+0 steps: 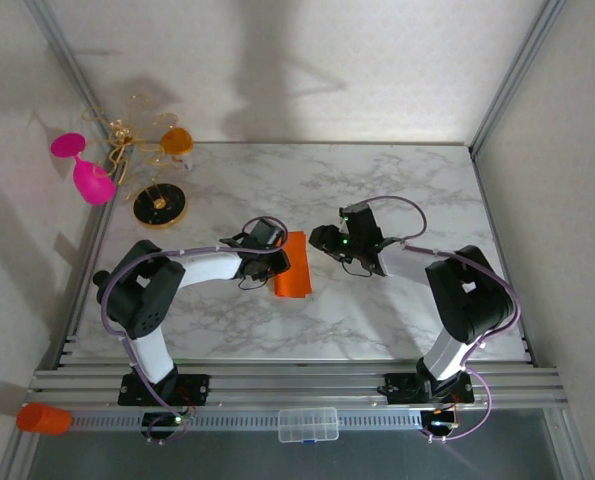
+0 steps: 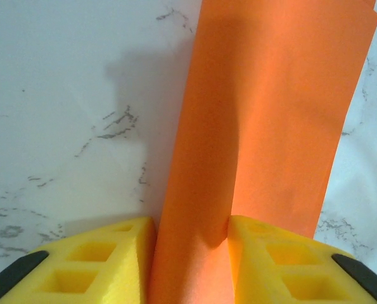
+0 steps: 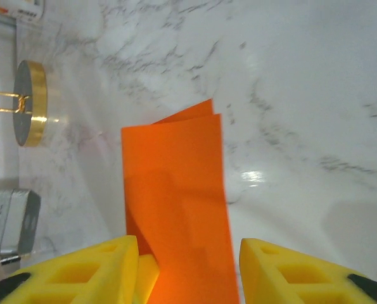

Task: Fold a paper plane with a square sheet of paper (pick it up from the middle)
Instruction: Hold the square sheet of paper at the center of the table.

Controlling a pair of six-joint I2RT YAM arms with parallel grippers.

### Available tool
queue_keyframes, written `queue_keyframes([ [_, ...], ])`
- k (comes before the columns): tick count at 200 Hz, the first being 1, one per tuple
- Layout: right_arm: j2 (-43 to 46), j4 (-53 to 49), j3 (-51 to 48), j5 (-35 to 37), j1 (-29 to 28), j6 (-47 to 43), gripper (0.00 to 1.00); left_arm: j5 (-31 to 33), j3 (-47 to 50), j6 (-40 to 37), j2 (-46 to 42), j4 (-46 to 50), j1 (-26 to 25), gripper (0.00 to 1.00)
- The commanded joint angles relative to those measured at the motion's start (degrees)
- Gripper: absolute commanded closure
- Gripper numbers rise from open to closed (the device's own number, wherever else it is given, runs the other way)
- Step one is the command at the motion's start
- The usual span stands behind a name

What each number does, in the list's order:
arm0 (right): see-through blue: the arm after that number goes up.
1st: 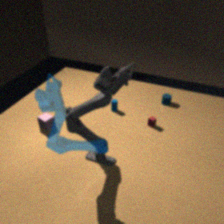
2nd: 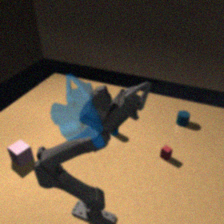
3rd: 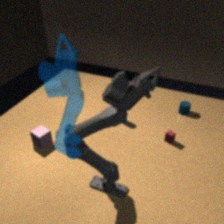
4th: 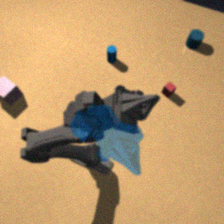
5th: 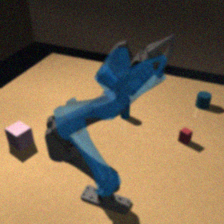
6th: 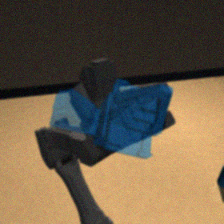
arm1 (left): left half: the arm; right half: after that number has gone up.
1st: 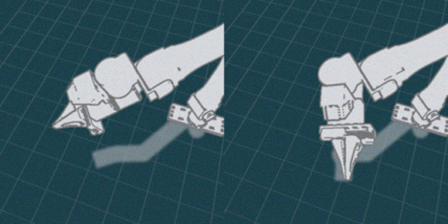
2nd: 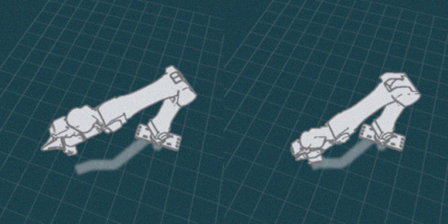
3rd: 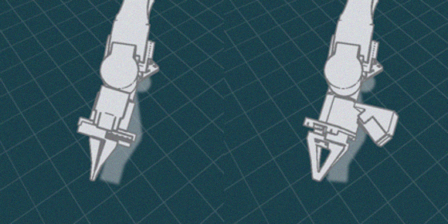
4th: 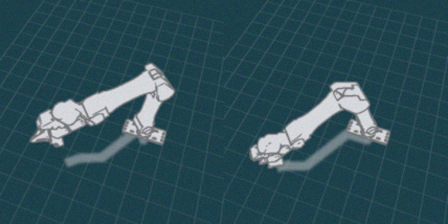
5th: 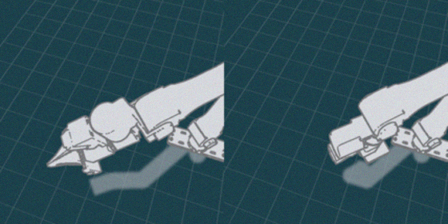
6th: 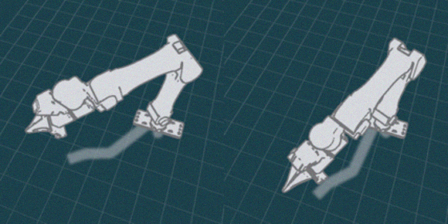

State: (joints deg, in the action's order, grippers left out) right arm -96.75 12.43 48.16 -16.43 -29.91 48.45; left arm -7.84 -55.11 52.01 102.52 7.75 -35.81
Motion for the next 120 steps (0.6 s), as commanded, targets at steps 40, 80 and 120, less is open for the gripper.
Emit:
queue_keyframes([
  [40, 0.5, 1.4, -1.9, 1.5, 0.6, -1.0, 0.52, 3.5, -0.1, 3.9, 4.9, 4.0, 0.0, 0.58],
  [80, -0.2, 1.6, -2.1, 1.3, 0.6, -1.1, 0.52, 3.8, 0.1, 4.1, 5.9, 5.0, 0.0, 0.58],
  [120, -0.6, 2.0, -2.3, 0.6, 0.6, -1.4, 0.52, 3.5, 0.1, 4.2, 7.0, 5.4, 0.0, 0.57],
])
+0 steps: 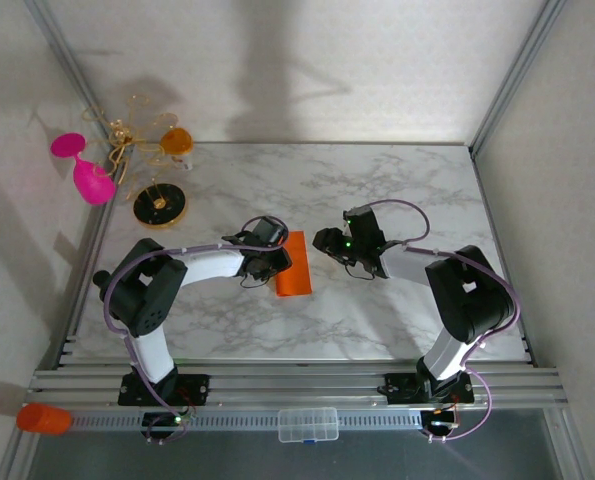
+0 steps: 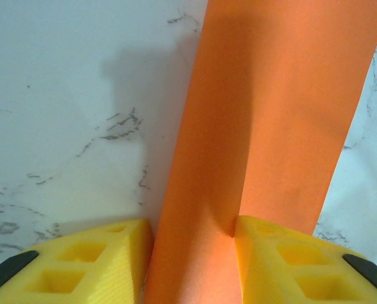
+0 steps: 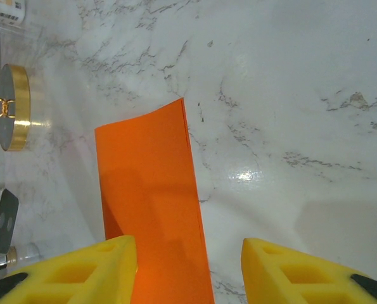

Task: Fold a paper plane with a square sheet of paper (pick it up from the middle)
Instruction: Hold the square sheet of paper at the center of the table.

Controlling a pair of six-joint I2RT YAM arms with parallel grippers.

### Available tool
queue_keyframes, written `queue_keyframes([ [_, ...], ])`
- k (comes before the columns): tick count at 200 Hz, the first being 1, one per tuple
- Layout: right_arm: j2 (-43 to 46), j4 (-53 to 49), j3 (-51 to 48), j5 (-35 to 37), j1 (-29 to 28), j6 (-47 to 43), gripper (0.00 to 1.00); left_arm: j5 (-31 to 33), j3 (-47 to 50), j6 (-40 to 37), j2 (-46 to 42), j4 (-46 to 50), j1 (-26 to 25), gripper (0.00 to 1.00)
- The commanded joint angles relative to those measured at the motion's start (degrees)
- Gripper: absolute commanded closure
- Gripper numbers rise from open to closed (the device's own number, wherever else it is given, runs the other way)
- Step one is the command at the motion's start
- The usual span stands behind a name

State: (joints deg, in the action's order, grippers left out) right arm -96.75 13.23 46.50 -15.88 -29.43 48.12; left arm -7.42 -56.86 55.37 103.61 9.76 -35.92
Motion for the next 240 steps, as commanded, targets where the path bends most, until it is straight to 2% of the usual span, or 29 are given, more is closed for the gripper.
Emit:
queue_keyframes([
  [1, -0.6, 1.2, -0.6, 0.1, 0.1, -1.1, 0.52, 3.0, 1.8, 0.8, 6.0, 3.4, 0.1, 0.57],
  [153, -2.5, 2.5, -0.7, -2.0, -0.1, -2.0, 0.52, 2.2, 2.2, 1.1, 8.8, 3.8, -0.2, 0.56],
  [240, -5.5, 2.5, 2.6, -5.6, -2.6, -5.0, 0.6, 2.0, 1.9, 0.2, 10.4, 3.9, -0.6, 0.55],
])
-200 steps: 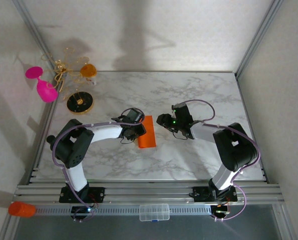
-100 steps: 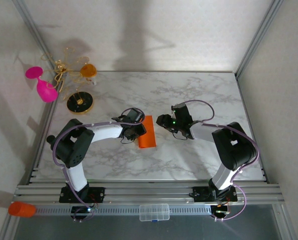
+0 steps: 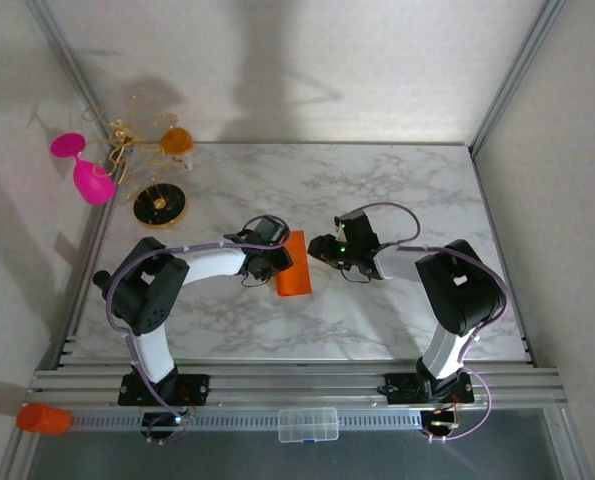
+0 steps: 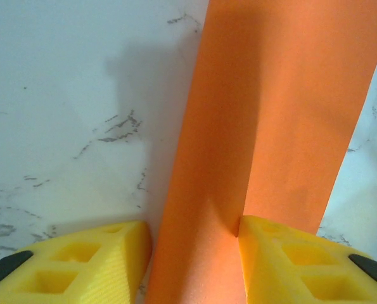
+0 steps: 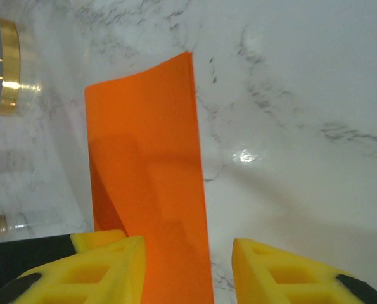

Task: Fold a paper plane with a square sheet of paper (pick it up from the middle)
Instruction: Hold the square sheet of paper at the center of the table.

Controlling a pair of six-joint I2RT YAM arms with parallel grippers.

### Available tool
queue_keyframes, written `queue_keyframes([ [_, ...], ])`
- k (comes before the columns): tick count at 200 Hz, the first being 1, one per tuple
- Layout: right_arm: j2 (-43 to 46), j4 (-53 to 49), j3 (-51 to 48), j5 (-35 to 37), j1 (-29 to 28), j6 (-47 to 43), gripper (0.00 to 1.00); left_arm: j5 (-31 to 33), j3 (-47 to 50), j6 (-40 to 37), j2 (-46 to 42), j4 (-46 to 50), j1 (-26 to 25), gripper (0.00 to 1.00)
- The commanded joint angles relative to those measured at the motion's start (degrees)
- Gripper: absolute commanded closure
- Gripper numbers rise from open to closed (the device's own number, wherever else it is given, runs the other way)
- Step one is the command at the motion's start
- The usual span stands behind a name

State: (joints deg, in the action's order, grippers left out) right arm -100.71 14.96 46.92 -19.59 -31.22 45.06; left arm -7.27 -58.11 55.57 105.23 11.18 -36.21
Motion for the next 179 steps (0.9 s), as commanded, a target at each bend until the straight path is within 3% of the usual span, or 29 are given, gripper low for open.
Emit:
queue_keyframes([
  [1, -1.6, 0.8, 2.2, -1.9, -0.9, -2.0, 0.6, 1.8, 3.2, 0.0, 8.8, 2.5, -0.4, 0.55],
  [96, -6.9, -3.4, 7.9, -4.0, -2.9, -4.3, 0.79, 1.9, 3.1, -1.1, 9.5, 2.6, -0.6, 0.55],
  [179, -11.2, -9.4, 11.3, -2.7, -3.2, -4.6, 0.87, 1.8, 3.2, -1.1, 9.8, 2.4, -0.8, 0.55],
])
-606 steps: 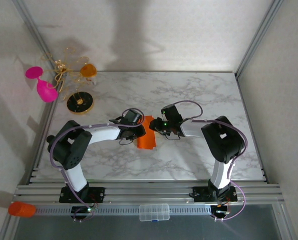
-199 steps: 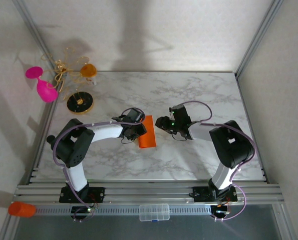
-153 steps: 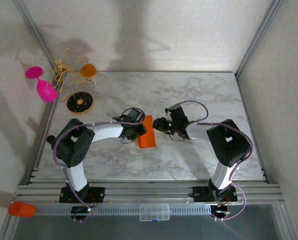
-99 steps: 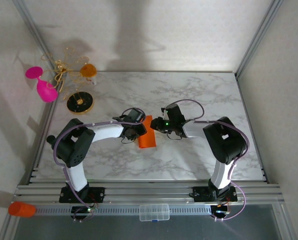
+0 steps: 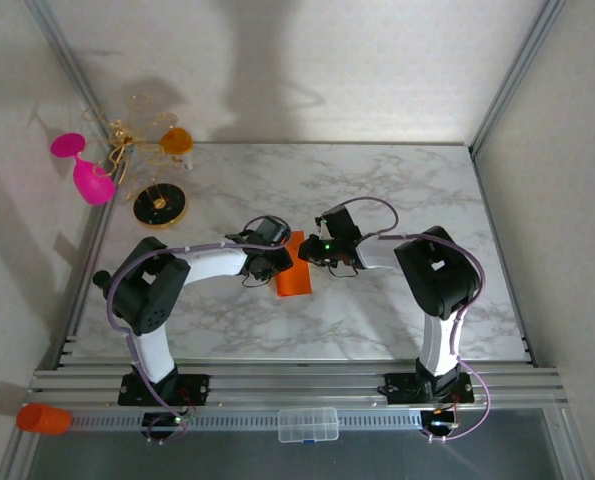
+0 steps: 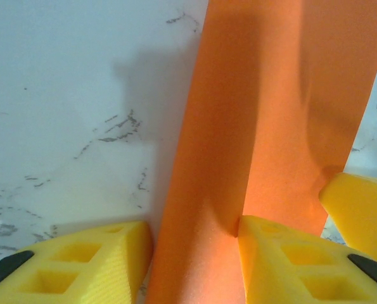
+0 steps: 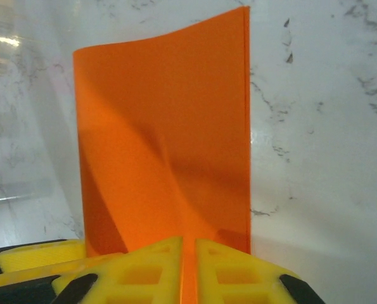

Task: Fold a paper plane with a square sheet of paper (pick it up from the middle)
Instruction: Hold the square sheet of paper at the center of the table.

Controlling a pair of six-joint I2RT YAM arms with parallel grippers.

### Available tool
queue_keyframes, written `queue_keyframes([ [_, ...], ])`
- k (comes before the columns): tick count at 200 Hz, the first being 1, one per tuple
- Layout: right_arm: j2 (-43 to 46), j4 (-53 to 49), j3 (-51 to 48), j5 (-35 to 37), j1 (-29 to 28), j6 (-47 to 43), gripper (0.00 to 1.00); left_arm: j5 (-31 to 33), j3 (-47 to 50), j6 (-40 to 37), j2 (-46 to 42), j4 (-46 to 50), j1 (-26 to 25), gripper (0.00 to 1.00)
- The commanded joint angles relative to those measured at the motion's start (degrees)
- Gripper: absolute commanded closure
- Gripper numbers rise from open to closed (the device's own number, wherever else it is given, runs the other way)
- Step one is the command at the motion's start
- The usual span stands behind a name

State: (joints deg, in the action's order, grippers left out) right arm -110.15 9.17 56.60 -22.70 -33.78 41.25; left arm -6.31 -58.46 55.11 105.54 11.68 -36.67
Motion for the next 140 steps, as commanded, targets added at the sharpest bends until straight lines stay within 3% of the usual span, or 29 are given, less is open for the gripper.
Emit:
queue_keyframes([
  [1, -1.8, -3.7, 1.6, 0.5, -0.7, -0.8, 0.87, 0.8, 3.6, -0.6, 9.5, 1.9, -0.4, 0.55],
  [83, -4.9, -9.6, 1.7, 4.7, -0.9, -1.3, 0.9, 1.0, 2.6, -0.9, 8.2, 2.6, -0.3, 0.55],
  [140, -6.2, -11.9, 1.1, 6.9, -0.9, -0.7, 0.92, 5.0, -3.5, -3.0, -3.9, 5.2, 2.0, 0.51],
])
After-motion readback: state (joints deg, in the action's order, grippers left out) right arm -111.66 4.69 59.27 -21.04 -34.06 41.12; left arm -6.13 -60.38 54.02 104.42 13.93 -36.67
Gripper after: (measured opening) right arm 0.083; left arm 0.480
